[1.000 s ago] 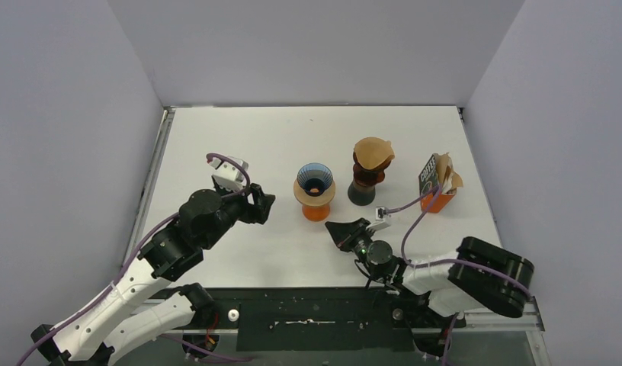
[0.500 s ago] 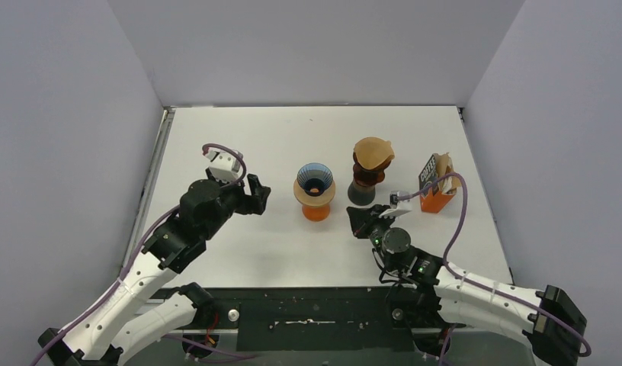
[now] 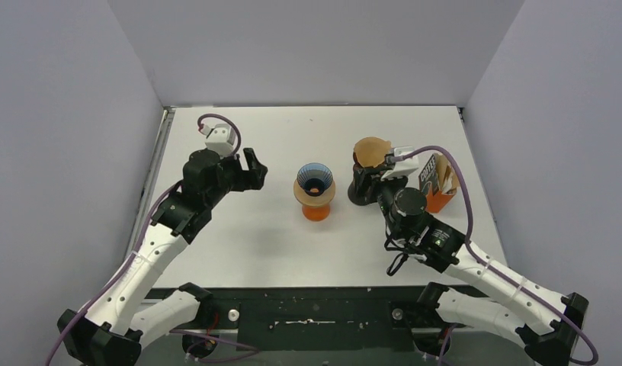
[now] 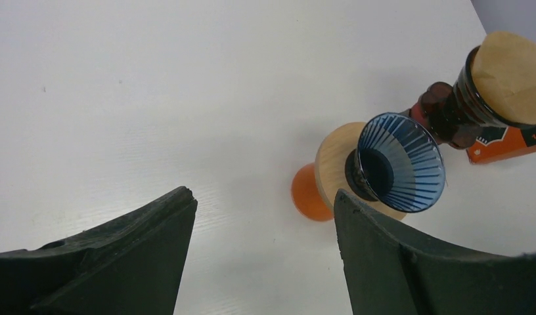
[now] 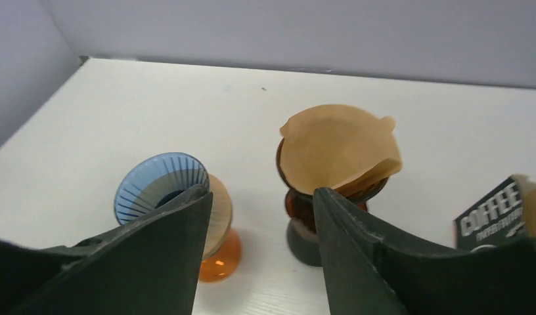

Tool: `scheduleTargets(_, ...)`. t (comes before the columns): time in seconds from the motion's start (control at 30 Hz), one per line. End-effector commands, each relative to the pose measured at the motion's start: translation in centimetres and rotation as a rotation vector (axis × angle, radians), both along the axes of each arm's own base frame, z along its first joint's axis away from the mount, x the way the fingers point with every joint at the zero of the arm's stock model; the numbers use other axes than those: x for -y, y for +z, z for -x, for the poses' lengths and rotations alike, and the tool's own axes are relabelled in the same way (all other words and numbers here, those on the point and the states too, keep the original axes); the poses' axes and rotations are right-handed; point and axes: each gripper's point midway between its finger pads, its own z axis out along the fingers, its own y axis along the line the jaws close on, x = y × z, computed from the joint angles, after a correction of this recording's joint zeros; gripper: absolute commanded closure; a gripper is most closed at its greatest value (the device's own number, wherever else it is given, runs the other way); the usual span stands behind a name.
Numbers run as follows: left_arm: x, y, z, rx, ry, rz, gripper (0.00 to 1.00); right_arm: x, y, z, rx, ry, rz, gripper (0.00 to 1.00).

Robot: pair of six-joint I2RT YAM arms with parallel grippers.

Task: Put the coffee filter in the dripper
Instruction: Pick up the coffee filter from the coffee filter holder.

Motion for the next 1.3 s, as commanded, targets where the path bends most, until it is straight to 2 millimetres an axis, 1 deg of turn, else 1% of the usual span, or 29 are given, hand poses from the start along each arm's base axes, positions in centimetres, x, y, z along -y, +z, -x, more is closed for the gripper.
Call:
scheduleTargets(0.0,-0.8,3.4,-2.5,0.044,0.021,0.101,0.25,2.6,3.0,-0.9,0.042,-0.095,0.168,0.30)
scheduleTargets(0.1,-1.8,3.9,-3.6,0.040,0.049,0.123,0.24,3.7,4.7,-1.7,0.058,-0.146,0.193,0.14)
scheduleTargets(0.2,-2.5,4.6,-4.4,0.051,0.073,0.132,0.24,4.5,6.4,-2.9,0.054,-0.184,0.196,0.01)
scheduleTargets(0.3,-2.8,5.7,-4.8,0.069,0.083,0.137,0.23,5.9,7.2,-4.8,0.022,-0.226,0.196,0.00)
scheduleTargets(0.33,-2.8,6.0,-4.8,0.073,0.083,0.136,0.23,6.3,7.8,-5.5,0.013,-0.226,0.172,0.00)
scheduleTargets(0.37,-2.8,6.3,-4.9,0.076,0.083,0.136,0.23,7.3,7.4,-6.4,-0.020,-0.244,0.165,0.00)
scheduleTargets(0.4,-2.8,6.6,-4.9,0.079,0.081,0.135,0.23,8.8,7.6,-7.4,-0.043,-0.281,0.139,0.00)
scheduleTargets(0.43,-2.8,6.9,-4.9,0.080,0.080,0.135,0.23,9.7,7.6,-8.0,-0.065,-0.302,0.119,0.00)
scheduleTargets(0.57,-2.7,7.9,-4.8,0.097,0.068,0.142,0.23,12.0,7.6,-8.8,-0.106,-0.377,0.089,0.00)
scheduleTargets(0.67,-2.3,8.2,-4.6,0.102,0.044,0.152,0.23,14.2,7.7,-8.5,-0.112,-0.458,0.066,0.00)
scheduleTargets(0.73,-2.1,8.1,-4.4,0.105,0.031,0.155,0.23,15.8,7.3,-8.1,-0.125,-0.524,0.080,0.00)
scheduleTargets(0.8,-1.9,7.7,-4.3,0.100,0.022,0.157,0.23,17.4,6.6,-7.8,-0.147,-0.584,0.112,0.00)
scheduleTargets(0.87,-1.7,7.3,-4.3,0.098,0.012,0.162,0.23,18.5,6.1,-7.6,-0.164,-0.619,0.136,0.00)
scheduleTargets(0.97,-1.6,6.4,-4.3,0.092,0.005,0.164,0.23,20.0,4.7,-7.8,-0.203,-0.656,0.160,0.00)
scheduleTargets(1.13,-1.5,5.1,-4.3,0.074,-0.008,0.146,0.23,21.1,1.8,-8.8,-0.295,-0.635,0.134,0.00)
scheduleTargets(1.27,-1.3,4.4,-4.1,0.063,-0.019,0.132,0.23,21.9,-0.7,-9.3,-0.367,-0.612,0.086,0.04)
